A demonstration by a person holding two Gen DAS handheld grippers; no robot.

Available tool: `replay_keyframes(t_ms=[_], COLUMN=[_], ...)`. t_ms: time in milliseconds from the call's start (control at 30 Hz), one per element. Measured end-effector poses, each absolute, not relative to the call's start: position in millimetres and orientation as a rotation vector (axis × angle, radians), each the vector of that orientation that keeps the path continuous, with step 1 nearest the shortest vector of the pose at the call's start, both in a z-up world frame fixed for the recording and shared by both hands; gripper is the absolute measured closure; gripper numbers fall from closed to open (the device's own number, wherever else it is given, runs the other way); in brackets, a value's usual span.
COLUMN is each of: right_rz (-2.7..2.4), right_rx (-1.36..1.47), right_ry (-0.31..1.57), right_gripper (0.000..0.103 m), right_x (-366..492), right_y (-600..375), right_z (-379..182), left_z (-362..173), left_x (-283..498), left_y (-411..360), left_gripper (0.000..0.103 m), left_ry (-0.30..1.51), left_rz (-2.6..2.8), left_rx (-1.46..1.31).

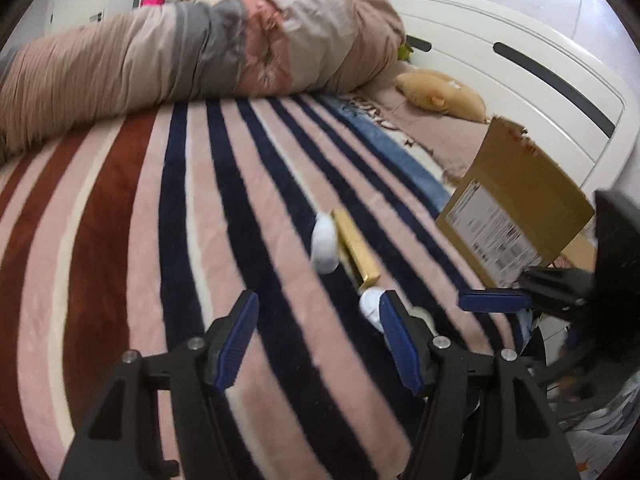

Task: Organize rigid objects
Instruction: 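Grasp the tape roll with the right gripper while the left gripper grasps the white contact-lens case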

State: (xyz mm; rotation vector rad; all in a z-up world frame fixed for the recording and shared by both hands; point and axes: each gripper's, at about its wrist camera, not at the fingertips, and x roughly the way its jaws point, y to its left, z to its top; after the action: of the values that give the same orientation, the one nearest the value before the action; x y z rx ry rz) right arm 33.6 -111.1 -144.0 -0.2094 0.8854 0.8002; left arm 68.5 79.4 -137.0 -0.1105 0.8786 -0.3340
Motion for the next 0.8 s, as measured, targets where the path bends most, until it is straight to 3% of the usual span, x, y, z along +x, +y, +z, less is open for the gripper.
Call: replay_keyframes(t_ms=[233,267,533,733,800], right_rz=[0.717,0.711,0.629,0.586,0.593], right_rx=[-0.340,-0.347,-0.276,-0.293,-0.270], right_ry=[0.859,0.860,0.851,0.953,0.970], right_gripper=[0.055,0.063,0.063,0.063,0.063], right_x=[34,35,40,54,56], right_y=[-94,-94,-119,-131,-136], right_z=[-179,-180,-155,-172,-176], left_z=[-163,-164,-171,-177,-182], left_x=[68,68,72,73,76], left_y=[81,80,62,22,12], left_gripper=[0.044,0.044,0.044,0.043,0.037], left_ry=[0.916,0.917,0.925,0.919,0.918], left_rz=[-0.373,-0.378,-0.462,-0.576,-0.593], left_rx=[-0.143,-0.146,-0.137,-0.026,0.016])
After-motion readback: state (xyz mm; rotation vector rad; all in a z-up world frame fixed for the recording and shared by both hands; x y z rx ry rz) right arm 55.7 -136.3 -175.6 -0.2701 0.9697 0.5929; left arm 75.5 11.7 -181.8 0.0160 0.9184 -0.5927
